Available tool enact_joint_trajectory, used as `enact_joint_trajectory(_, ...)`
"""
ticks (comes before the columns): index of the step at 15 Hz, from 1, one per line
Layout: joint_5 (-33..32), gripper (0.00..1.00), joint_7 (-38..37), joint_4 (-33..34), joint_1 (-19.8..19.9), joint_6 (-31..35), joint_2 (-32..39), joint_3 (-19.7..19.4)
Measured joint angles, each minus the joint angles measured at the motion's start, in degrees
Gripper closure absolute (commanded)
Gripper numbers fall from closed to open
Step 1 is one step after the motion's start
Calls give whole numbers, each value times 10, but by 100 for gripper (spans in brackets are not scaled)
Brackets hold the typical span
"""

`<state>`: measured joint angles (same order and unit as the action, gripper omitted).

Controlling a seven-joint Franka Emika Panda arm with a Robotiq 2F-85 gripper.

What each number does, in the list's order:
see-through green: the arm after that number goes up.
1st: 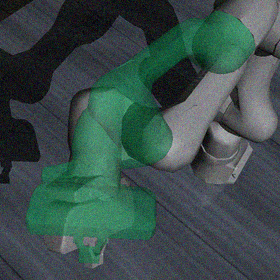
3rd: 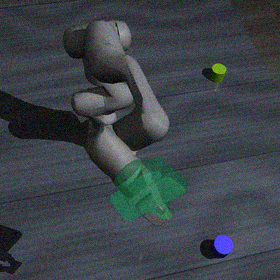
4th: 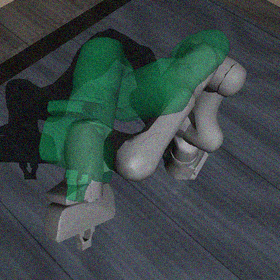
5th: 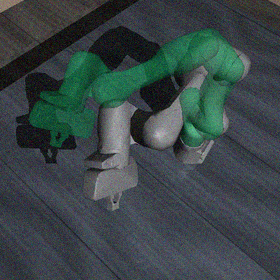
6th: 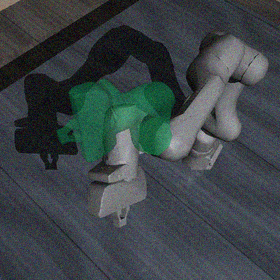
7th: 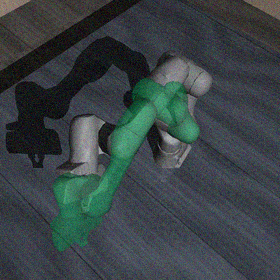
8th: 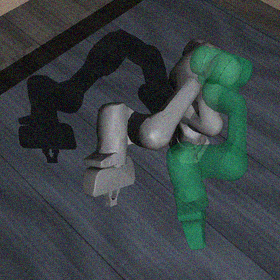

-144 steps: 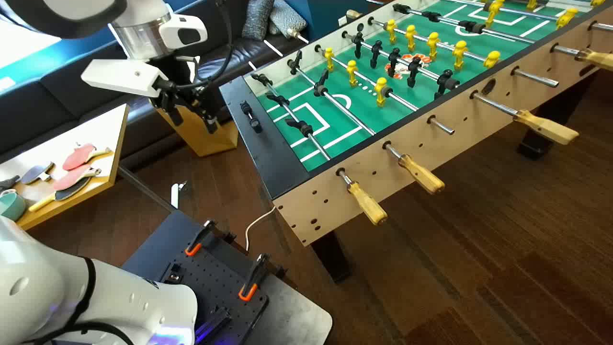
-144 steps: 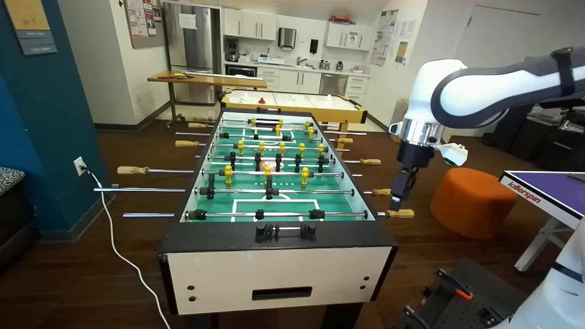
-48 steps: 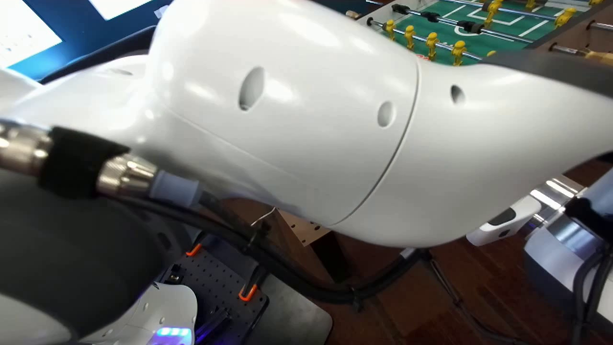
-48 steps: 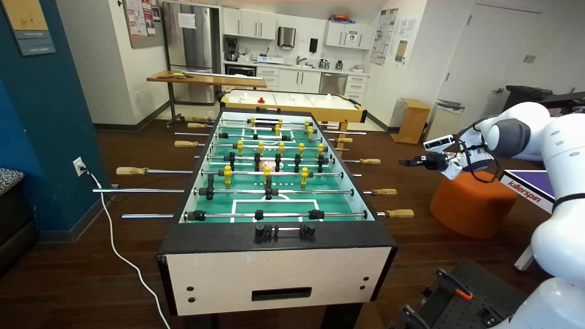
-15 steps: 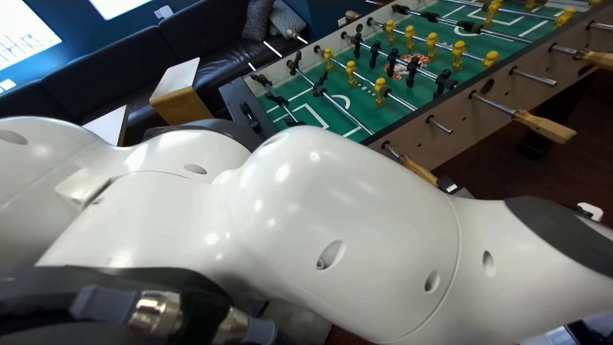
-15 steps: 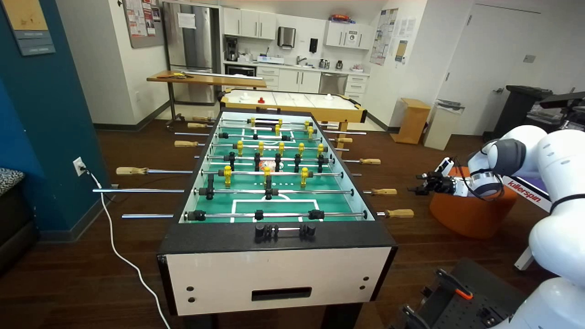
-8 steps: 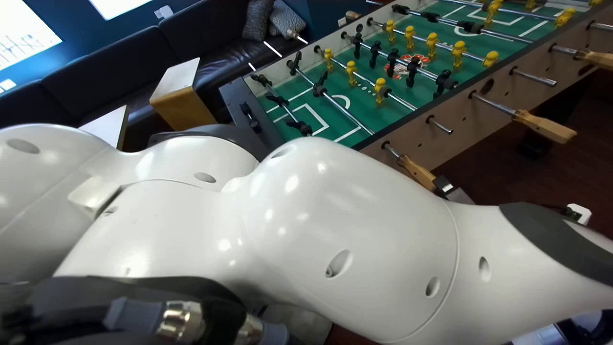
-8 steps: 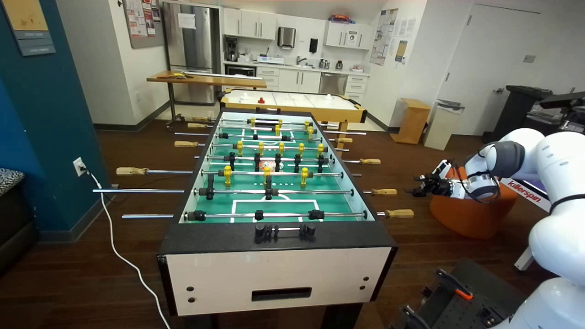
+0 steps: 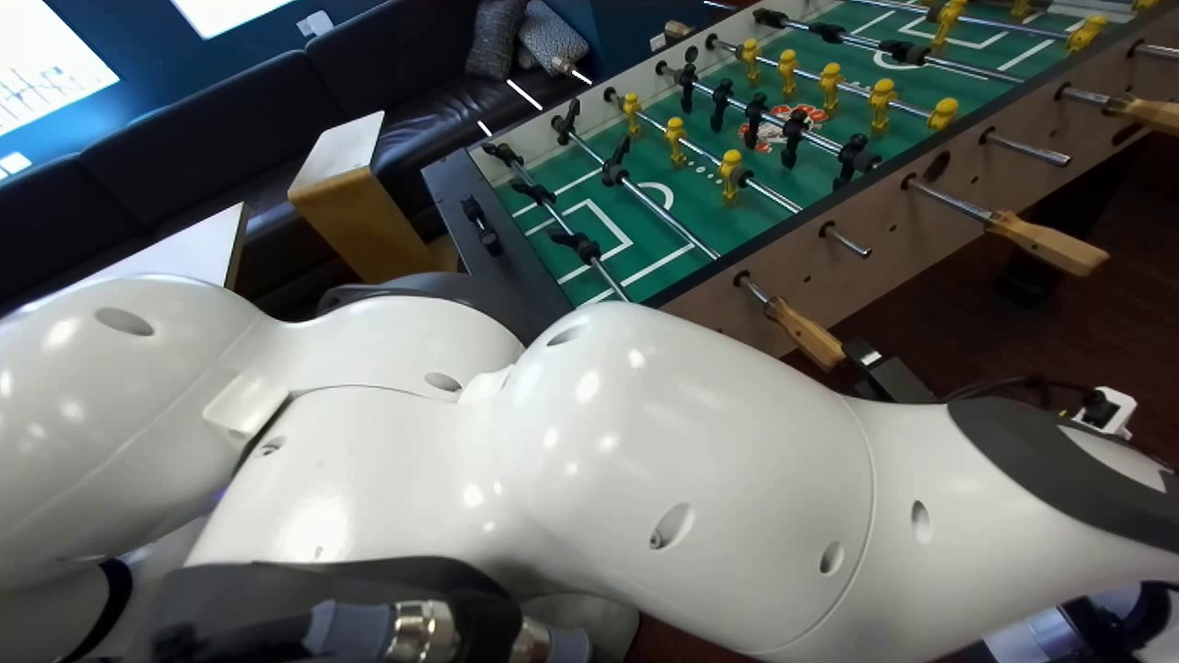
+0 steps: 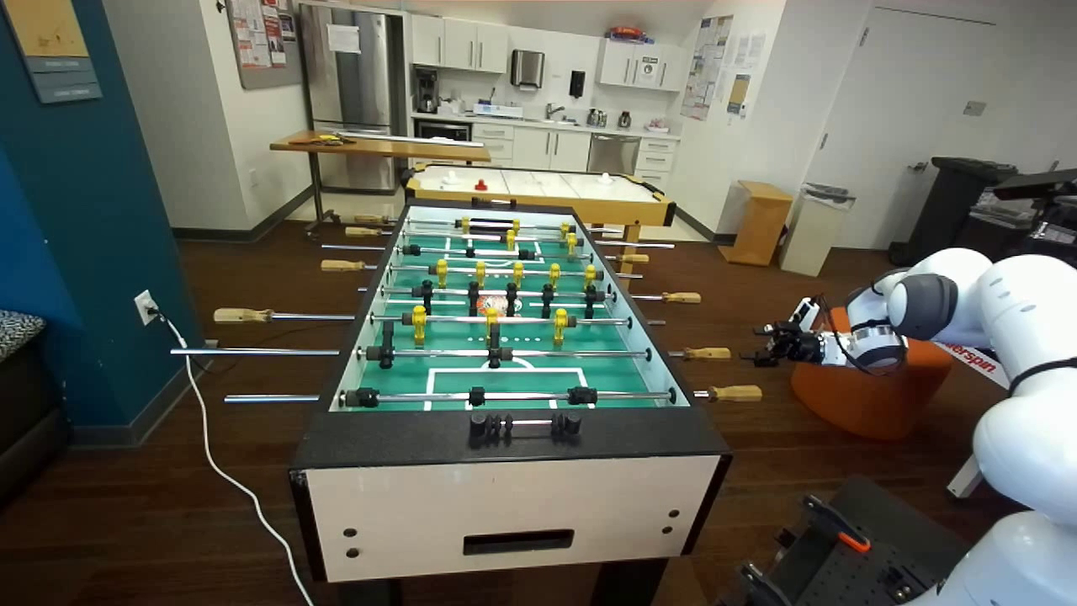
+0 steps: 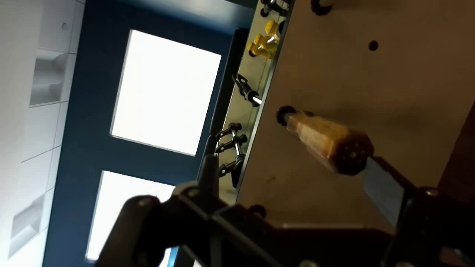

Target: Turn the second rod from you anti clockwise

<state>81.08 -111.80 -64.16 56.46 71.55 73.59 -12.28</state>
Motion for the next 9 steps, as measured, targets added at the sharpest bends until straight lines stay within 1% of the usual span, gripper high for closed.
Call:
enact_joint_trajectory(4, -16, 0, -29, 20, -4, 25, 4, 0)
enact_joint_trajectory(9, -16, 0, -56, 51, -15, 36, 30, 0)
